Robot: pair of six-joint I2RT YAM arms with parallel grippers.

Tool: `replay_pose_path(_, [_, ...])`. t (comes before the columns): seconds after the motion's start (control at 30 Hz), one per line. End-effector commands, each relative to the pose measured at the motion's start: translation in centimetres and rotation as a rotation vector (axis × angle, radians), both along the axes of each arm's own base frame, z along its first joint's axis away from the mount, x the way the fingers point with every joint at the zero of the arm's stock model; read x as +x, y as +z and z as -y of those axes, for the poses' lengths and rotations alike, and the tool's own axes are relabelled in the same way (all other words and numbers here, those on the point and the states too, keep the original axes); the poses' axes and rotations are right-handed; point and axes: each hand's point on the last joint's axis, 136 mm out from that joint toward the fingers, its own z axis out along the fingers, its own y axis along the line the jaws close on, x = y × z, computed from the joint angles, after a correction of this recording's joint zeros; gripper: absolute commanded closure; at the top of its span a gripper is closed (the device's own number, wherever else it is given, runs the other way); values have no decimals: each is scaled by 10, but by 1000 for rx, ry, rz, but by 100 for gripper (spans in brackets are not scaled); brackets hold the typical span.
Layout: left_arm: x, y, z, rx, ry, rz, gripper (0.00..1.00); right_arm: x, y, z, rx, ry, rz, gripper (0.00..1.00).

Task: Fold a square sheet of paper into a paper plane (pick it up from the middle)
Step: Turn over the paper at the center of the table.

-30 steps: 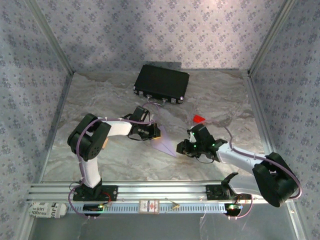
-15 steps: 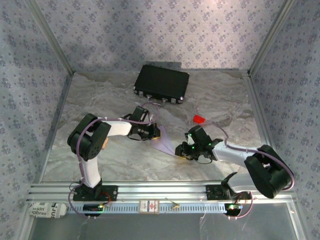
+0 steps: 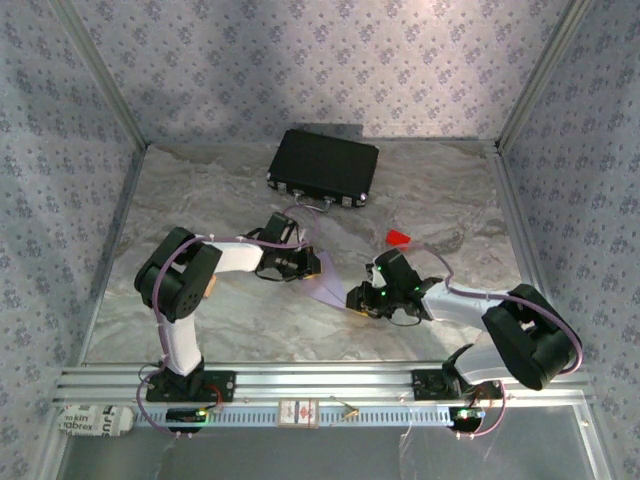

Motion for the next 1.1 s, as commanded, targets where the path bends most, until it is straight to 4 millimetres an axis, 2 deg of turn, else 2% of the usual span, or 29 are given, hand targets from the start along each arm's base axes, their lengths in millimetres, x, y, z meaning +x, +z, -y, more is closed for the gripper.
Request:
replay_pose_path(0.0, [-12,-20,-16,69,23,-61,92,3,1,-4,30,-6,-8,71])
replay_pose_path(0.33, [-10,-17,-15,63,25,-58,92,9,-1,-4,43,-20,-2,72])
replay_pose_path(0.57, [-8,-6,-10,31,29,-56,88,10,1,-4,50,-16,5,82])
replay_pose_path(0.67, [-3,13,-2,-28,31,-43,83,9,1,-4,55,-12,6,87])
replay_pose_path(0.83, [7,54,4,-69,23,32,69,13,5,-4,62,-12,29,90])
replay_pose_path(0.93, [10,83,-1,-65,24,114,60,18,14,-2,54,-13,84,91])
replay_pose_path(1.07, [10,110,-14,-20,32,205,57,24,31,8,-15,3,184,91])
